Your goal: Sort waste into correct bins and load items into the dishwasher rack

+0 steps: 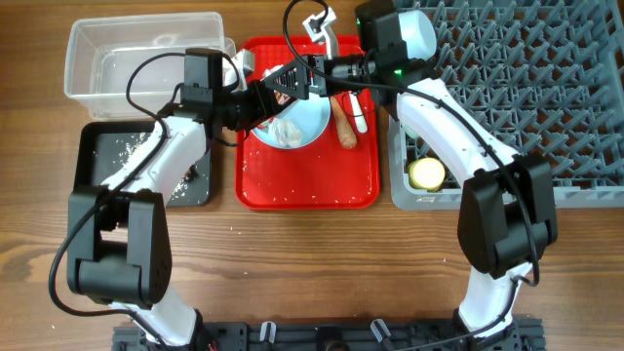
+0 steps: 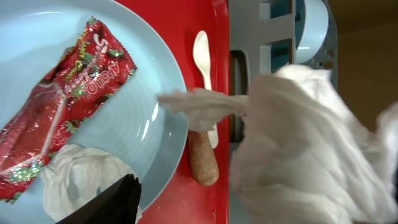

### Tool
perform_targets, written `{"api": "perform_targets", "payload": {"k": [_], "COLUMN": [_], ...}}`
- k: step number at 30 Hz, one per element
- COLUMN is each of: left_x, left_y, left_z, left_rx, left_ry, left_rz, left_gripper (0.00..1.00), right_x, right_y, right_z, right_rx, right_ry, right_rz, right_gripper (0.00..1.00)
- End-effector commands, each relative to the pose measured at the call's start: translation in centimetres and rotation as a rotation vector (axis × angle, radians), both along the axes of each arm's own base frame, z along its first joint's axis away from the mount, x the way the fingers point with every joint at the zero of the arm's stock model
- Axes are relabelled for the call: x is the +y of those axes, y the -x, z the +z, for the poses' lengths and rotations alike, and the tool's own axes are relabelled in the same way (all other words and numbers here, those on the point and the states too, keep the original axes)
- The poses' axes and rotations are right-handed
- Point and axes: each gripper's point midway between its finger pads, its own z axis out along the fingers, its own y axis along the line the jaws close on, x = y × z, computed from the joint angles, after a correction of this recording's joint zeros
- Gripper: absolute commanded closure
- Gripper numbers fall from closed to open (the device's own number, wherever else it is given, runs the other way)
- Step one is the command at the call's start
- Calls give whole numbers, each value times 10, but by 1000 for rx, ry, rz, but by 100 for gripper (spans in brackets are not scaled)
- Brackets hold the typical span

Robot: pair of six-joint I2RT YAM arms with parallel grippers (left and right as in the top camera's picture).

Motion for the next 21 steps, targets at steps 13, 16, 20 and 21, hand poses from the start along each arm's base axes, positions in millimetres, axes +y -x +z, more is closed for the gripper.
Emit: {"api": "perform_targets", "payload": {"k": [13, 16, 20, 21], "left_x": [-9, -9, -8, -7], "left_y": [0, -1, -5, -7], "left_z": [5, 6, 7, 7], "left_rx": [-33, -35, -53, -60], "left_ry": [50, 50, 40, 34], "left_rz": [-39, -38, -26, -20], "left_gripper": [34, 34, 79, 94], "right_x": [2, 2, 3, 3], "right_y": [3, 3, 5, 6], "right_z": [9, 9, 11, 12], "right_rx": [-12, -12, -12, -12], "right_ry": [-31, -31, -43, -46], "right_rz": [32, 32, 48, 52], "right_gripper": [0, 0, 0, 0]}}
